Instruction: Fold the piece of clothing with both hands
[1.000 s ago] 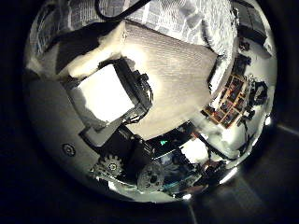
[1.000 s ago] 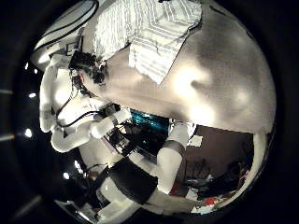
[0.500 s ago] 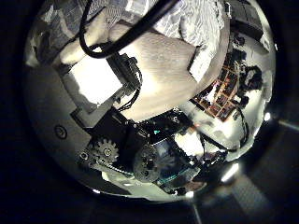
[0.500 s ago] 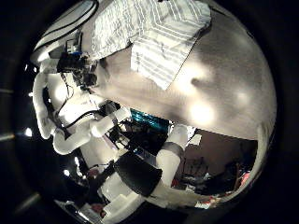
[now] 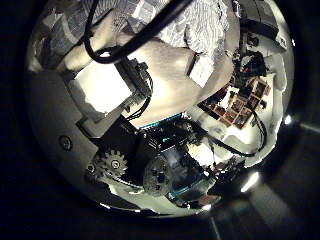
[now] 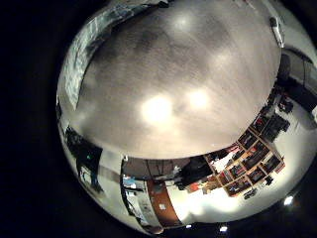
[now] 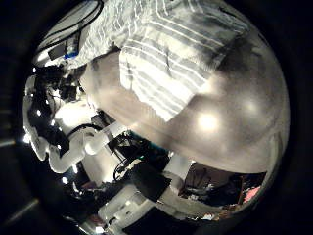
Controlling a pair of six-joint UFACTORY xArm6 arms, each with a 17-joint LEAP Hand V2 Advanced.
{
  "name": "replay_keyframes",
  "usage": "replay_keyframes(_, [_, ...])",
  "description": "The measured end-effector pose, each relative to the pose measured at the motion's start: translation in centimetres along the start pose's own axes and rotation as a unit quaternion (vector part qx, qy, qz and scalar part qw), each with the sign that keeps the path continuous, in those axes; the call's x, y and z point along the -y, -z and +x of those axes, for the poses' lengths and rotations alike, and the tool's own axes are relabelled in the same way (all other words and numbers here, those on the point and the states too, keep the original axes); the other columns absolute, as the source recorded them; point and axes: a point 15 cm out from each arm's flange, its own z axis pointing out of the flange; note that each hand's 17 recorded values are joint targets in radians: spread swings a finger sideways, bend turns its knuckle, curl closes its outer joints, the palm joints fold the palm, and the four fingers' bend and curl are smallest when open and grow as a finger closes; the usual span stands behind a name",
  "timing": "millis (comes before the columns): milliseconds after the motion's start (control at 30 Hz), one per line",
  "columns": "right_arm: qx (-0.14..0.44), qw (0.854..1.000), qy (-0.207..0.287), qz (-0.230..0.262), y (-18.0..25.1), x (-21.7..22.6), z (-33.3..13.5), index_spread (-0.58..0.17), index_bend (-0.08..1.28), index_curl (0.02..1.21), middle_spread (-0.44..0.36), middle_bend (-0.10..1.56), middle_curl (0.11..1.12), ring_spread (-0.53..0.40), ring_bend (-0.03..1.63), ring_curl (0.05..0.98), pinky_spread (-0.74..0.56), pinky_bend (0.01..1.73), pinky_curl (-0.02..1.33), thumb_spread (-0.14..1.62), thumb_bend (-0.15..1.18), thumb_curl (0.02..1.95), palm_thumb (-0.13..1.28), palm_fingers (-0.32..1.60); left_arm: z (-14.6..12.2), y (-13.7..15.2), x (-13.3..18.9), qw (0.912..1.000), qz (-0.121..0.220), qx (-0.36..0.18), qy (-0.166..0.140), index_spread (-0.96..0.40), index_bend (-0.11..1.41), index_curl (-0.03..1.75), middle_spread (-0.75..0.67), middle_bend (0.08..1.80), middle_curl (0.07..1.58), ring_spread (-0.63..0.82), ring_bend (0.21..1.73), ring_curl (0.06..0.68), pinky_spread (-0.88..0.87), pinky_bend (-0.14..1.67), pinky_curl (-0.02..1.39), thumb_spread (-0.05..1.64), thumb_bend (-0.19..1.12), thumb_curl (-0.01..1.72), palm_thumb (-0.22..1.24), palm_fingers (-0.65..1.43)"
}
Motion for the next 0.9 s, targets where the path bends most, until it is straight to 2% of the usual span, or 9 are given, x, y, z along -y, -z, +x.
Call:
replay_keyframes(233, [-0.055, 0.998, -0.016, -0.019, -0.9, 0.8, 0.6, -0.228, 0.14, 0.24, -0.010, 0.30, 0.38, 0.022, 0.61, 0.250, 0.29, 0.53, 0.27, 0.98, -0.03, 0.31, 0.32, 0.15, -0.2, 0.0, -0.2, 1.0000, -0.002, -0.001, -0.004, -0.69, 0.62, 1.09, -0.53, 1.03, 0.98, -0.43, 1.40, 0.527, -0.63, 1.03, 0.76, 1.06, -0.02, 0.54, 0.76, 1.04])
replay_keyframes(333, [-0.077, 0.997, -0.012, -0.008, -0.8, 1.9, 0.7, -0.203, 0.14, 0.24, -0.046, 0.37, 0.40, -0.030, 0.65, 0.259, 0.22, 0.51, 0.27, 0.97, -0.03, 0.31, 0.33, 0.23, -0.2, 0.2, -0.2, 1.0000, 0.001, -0.002, -0.003, -0.70, 0.61, 1.11, -0.54, 1.02, 0.99, -0.43, 1.39, 0.526, -0.63, 1.02, 0.77, 1.06, -0.02, 0.55, 0.75, 1.04])
replay_keyframes(367, [-0.082, 0.997, -0.008, -0.007, -0.8, 2.2, 0.6, -0.199, 0.13, 0.24, -0.075, 0.42, 0.43, -0.070, 0.70, 0.271, 0.17, 0.52, 0.26, 0.97, -0.02, 0.31, 0.35, 0.30, -0.2, 0.3, -0.3, 1.0000, 0.002, -0.003, -0.003, -0.70, 0.60, 1.12, -0.54, 1.02, 0.99, -0.43, 1.39, 0.526, -0.63, 1.02, 0.77, 1.06, -0.02, 0.55, 0.75, 1.04])
replay_keyframes(500, [-0.087, 0.996, -0.009, -0.008, -0.9, 2.4, 0.1, -0.207, 0.14, 0.23, -0.135, 0.47, 0.46, -0.177, 0.82, 0.317, -0.01, 0.60, 0.27, 0.96, -0.02, 0.32, 0.37, 0.40, -0.6, 0.4, -0.6, 1.0000, 0.001, -0.008, -0.003, -0.71, 0.58, 1.14, -0.54, 1.01, 1.00, -0.43, 1.38, 0.524, -0.63, 1.01, 0.78, 1.06, -0.02, 0.55, 0.75, 1.05])
replay_keyframes(633, [-0.102, 0.995, -0.005, -0.015, -1.2, 2.6, 0.3, -0.241, 0.15, 0.24, -0.187, 0.51, 0.50, -0.255, 0.96, 0.377, -0.21, 0.75, 0.31, 0.96, -0.02, 0.32, 0.41, 0.51, -0.7, 0.5, -0.9, 0.9999, 0.001, -0.012, -0.001, -0.72, 0.57, 1.16, -0.55, 1.00, 1.01, -0.43, 1.38, 0.523, -0.63, 0.99, 0.79, 1.06, -0.02, 0.55, 0.75, 1.05])
replay_keyframes(667, [-0.106, 0.994, -0.004, -0.016, -1.2, 2.6, 0.4, -0.260, 0.15, 0.24, -0.206, 0.56, 0.53, -0.275, 1.03, 0.405, -0.27, 0.79, 0.32, 0.97, -0.01, 0.33, 0.44, 0.62, -0.8, 0.6, -1.0, 0.9999, 0.002, -0.012, -0.001, -0.72, 0.56, 1.17, -0.55, 1.00, 1.01, -0.43, 1.38, 0.523, -0.64, 0.99, 0.80, 1.06, -0.02, 0.55, 0.75, 1.05])
replay_keyframes(733, [-0.113, 0.993, 0.000, -0.016, -1.2, 2.8, 0.5, -0.294, 0.16, 0.23, -0.242, 0.57, 0.55, -0.298, 1.07, 0.422, -0.37, 0.89, 0.34, 0.98, -0.01, 0.34, 0.48, 0.69, -0.9, 0.8, -1.1, 0.9999, 0.003, -0.013, 0.000, -0.72, 0.55, 1.18, -0.55, 1.00, 1.01, -0.43, 1.38, 0.523, -0.64, 0.97, 0.80, 1.06, -0.02, 0.55, 0.75, 1.05])
replay_keyframes(800, [-0.115, 0.993, 0.002, -0.008, -1.1, 3.2, 0.5, -0.342, 0.20, 0.26, -0.278, 0.63, 0.59, -0.310, 1.12, 0.453, -0.43, 0.96, 0.37, 0.99, -0.01, 0.34, 0.53, 0.84, -1.0, 0.9, -1.3, 0.9999, 0.005, -0.013, 0.003, -0.72, 0.55, 1.19, -0.55, 0.99, 1.01, -0.43, 1.37, 0.522, -0.64, 0.97, 0.81, 1.06, -0.02, 0.55, 0.75, 1.05])
replay_keyframes(900, [-0.119, 0.993, 0.004, -0.001, -0.7, 3.4, 0.5, -0.407, 0.31, 0.31, -0.309, 0.71, 0.65, -0.308, 1.14, 0.481, -0.45, 1.04, 0.42, 1.00, 0.00, 0.36, 0.59, 1.04, -1.2, 1.0, -1.5, 0.9999, 0.006, -0.011, 0.004, -0.73, 0.54, 1.20, -0.55, 0.98, 1.02, -0.43, 1.37, 0.522, -0.65, 0.95, 0.81, 1.06, -0.02, 0.56, 0.75, 1.05])
